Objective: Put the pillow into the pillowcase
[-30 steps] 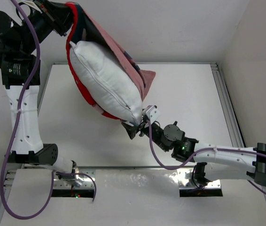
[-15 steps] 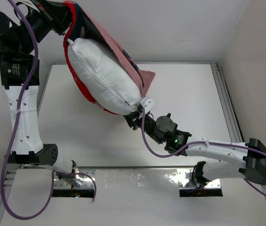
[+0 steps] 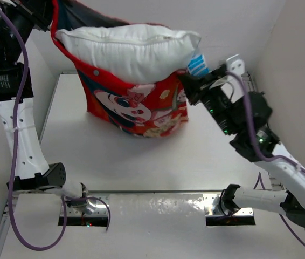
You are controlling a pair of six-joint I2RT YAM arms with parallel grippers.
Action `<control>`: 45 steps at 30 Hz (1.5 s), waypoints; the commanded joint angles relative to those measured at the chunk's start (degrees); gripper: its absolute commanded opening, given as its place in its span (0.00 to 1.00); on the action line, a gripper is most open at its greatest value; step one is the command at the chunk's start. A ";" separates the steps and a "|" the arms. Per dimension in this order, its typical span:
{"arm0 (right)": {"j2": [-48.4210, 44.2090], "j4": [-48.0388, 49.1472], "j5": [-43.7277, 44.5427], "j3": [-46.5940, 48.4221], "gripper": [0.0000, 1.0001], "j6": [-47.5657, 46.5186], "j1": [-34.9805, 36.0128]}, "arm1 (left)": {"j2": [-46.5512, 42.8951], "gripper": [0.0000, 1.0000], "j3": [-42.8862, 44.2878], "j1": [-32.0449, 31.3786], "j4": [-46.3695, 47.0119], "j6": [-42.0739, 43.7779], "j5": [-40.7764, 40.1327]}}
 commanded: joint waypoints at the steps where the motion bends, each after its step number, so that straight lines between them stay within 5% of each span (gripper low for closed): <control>1: -1.23 0.35 -4.03 12.73 0.00 -2.98 0.28 | -3.21 0.00 5.10 2.35 9.86 -1.59 -3.32; 6: -1.33 0.71 -4.56 16.62 0.00 -3.85 0.19 | -4.79 0.00 5.55 4.02 11.28 -1.15 -1.48; 9: 4.55 -8.13 -1.41 26.59 0.00 -7.63 0.11 | -5.67 0.00 1.61 4.29 11.10 -0.71 -1.21; 13: 11.94 -11.00 14.23 32.53 0.00 -17.12 -0.85 | -4.18 0.00 -1.05 5.60 8.74 0.17 -4.02; 21: 26.09 -24.86 10.75 50.44 0.00 -17.66 -2.87 | -0.32 0.00 -3.60 1.23 8.29 -1.34 -1.82; 26: 39.27 -36.47 -6.55 63.46 0.00 3.22 -20.69 | 5.22 0.00 2.71 -2.91 -0.13 7.63 -7.00; 29: 36.67 -32.72 -20.26 57.71 0.00 14.41 -29.41 | 7.16 0.00 5.01 -4.24 -2.96 10.62 -9.02; 35: 13.95 -20.44 -31.08 42.32 0.00 12.13 -26.79 | 1.54 0.00 7.38 0.50 2.13 10.97 -5.26; 39: 8.43 -14.58 -26.81 31.57 0.00 12.23 -30.64 | 2.51 0.00 9.27 0.69 -1.46 11.85 -1.66; 42: 25.03 -31.76 -25.48 51.17 0.00 12.57 -35.82 | 3.55 0.00 3.00 -1.60 -0.85 10.99 -4.01; 44: 33.62 -46.59 -28.71 77.27 0.00 15.47 -37.15 | 7.40 0.00 9.55 -1.17 -3.13 9.23 -5.87; 45: 35.23 -47.28 -30.82 81.01 0.00 16.17 -37.77 | 7.86 0.00 12.63 -0.64 -3.14 9.65 -5.26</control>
